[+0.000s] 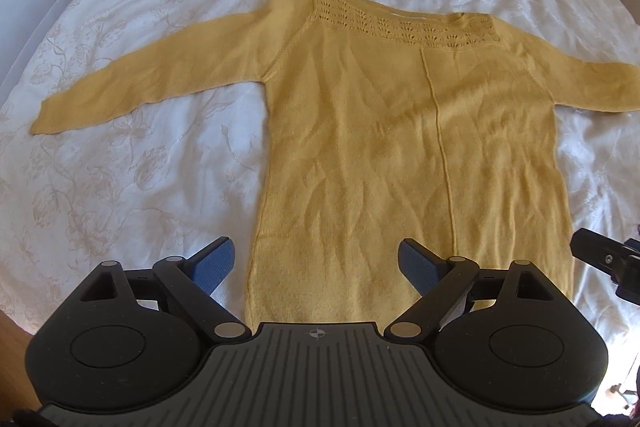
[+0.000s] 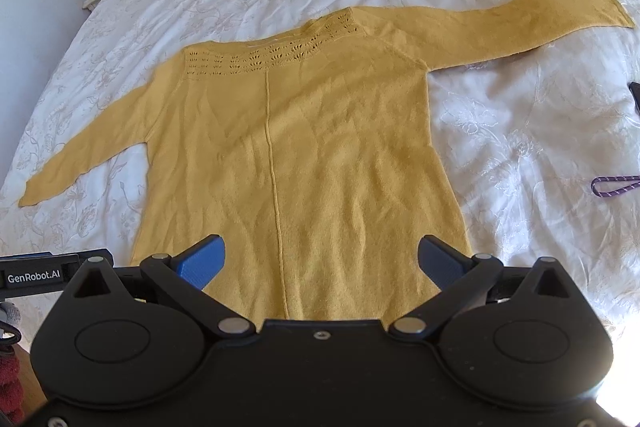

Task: Fold small clothes
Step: 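Move the right gripper to the sweater's sleeve cuff and close on it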

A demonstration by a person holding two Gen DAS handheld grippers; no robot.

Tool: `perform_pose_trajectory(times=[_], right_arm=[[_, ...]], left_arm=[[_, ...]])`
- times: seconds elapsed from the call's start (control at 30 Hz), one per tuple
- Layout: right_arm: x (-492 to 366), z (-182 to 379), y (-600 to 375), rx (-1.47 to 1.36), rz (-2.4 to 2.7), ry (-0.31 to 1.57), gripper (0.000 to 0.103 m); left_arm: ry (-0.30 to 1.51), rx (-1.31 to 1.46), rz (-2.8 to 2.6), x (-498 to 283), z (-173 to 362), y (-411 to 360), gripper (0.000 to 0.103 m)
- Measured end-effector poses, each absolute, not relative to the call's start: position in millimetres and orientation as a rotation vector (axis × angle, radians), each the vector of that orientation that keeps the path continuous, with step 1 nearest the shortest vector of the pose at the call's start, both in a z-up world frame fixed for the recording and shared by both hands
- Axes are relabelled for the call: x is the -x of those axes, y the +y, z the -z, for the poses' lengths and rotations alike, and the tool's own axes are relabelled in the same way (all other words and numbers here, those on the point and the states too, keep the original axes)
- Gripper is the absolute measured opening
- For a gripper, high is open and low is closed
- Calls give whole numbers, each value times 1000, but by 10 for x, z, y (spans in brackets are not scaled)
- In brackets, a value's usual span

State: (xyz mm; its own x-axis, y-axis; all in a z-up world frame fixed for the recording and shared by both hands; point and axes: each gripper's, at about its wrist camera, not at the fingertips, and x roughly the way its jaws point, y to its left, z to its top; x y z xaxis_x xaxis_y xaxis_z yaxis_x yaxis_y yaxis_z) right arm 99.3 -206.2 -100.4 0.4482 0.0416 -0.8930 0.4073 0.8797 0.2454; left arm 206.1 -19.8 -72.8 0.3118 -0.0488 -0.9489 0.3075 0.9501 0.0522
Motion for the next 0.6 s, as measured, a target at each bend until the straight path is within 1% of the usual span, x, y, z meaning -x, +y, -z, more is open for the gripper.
perform_pose_trajectory(times=[0.13,0.17,0.2,0.23,0.3,0.47,0.6], right_arm=[[-1086,1006,-2348,-454,212,1028,102],[-1121,997,-2465,-433,208,1001,102],[-1152,994,-2561,-414,206,988,101],[-1190,995,-2665,-394,205,982,100],[-1296,1001,-2939,-361,203,983,90],[-1496,1049,-3885,-349,283,965,89],[-1608,1087,-4700,-343,371,954,82]], left_arm=[[1219,-190,216,-2160,693,-349,88],[1211,-174,211,-2180,676,-395,86],[1208,-161,200,-2200,657,-447,82],[1205,-144,189,-2218,638,-498,81],[1191,-95,177,-2246,594,-597,80],[1142,-50,145,-2287,528,-923,79],[1090,-45,105,-2298,475,-1173,78]])
